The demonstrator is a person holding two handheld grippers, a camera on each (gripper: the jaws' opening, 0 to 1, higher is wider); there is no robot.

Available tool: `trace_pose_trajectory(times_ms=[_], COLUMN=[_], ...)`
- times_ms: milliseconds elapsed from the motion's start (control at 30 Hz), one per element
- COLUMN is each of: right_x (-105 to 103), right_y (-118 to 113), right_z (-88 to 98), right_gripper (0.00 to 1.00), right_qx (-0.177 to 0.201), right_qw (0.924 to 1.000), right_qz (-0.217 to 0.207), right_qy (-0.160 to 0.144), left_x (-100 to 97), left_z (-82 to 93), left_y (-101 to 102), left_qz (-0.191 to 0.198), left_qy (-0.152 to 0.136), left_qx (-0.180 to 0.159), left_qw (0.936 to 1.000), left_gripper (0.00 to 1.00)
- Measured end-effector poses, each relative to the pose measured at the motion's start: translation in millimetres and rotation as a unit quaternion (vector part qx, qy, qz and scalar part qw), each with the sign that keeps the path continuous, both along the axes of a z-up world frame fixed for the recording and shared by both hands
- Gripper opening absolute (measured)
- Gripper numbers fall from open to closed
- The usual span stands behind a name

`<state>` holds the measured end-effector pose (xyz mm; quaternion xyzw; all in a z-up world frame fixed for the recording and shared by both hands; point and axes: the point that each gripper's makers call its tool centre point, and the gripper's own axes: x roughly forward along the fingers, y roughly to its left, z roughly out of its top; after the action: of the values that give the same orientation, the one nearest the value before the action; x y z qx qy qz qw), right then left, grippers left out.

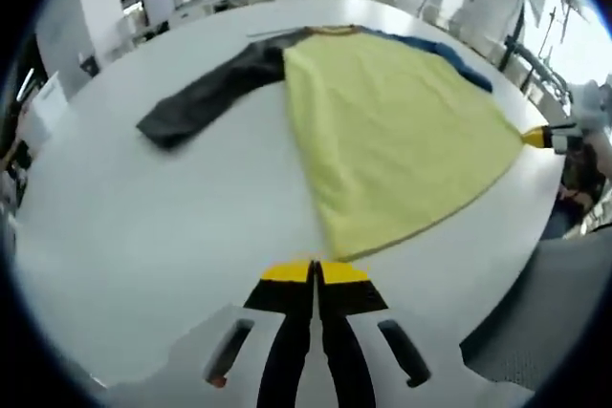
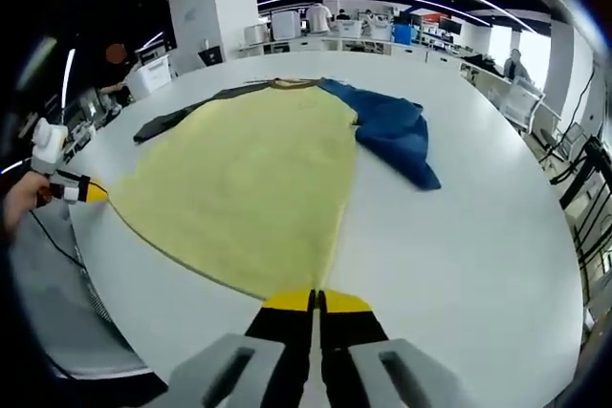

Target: Fold the garment on the visible template until the final outline fits inside the template.

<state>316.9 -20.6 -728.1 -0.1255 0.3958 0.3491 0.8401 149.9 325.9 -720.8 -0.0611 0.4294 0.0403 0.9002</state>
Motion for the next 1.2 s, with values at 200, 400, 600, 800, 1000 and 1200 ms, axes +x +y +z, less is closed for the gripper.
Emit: trace_pose_trajectory(times_ms=[200, 400, 600, 800, 1000, 1200], right_x=[4, 18, 39, 62, 81, 101], right_y=[3, 4, 4, -1, -1, 3], right_z=[7.7, 30.9, 54.0, 62.8, 62.2, 54.8], right_gripper=[0.14, 0.23, 0.36, 0.40, 0.39, 0.37], right_qx=[0.022, 0.032, 0.037, 0.022, 0.061, 0.106], right_qw=[0.9996, 0.9990, 0.9973, 0.9954, 0.9951, 0.9934], right_qz=[-0.016, -0.013, -0.002, 0.012, 0.001, -0.012], right_qy=[0.000, -0.028, -0.063, -0.093, -0.078, -0.044], left_x=[3.6, 9.9, 20.2, 24.9, 27.4, 29.5], left_z=[18.2, 40.7, 61.3, 74.4, 80.0, 82.5], left_y=[5, -5, -16, -14, -11, -11], left_qz=[0.021, 0.007, 0.000, 0.003, 0.004, 0.013], left_qy=[-0.034, -0.062, -0.091, -0.110, -0.124, -0.132], left_qx=[-0.007, -0.011, -0.026, -0.013, -0.002, -0.018], left_qw=[0.9992, 0.9980, 0.9955, 0.9939, 0.9922, 0.9910], left_gripper=[0.00, 0.09, 0.25, 0.49, 0.66, 0.77])
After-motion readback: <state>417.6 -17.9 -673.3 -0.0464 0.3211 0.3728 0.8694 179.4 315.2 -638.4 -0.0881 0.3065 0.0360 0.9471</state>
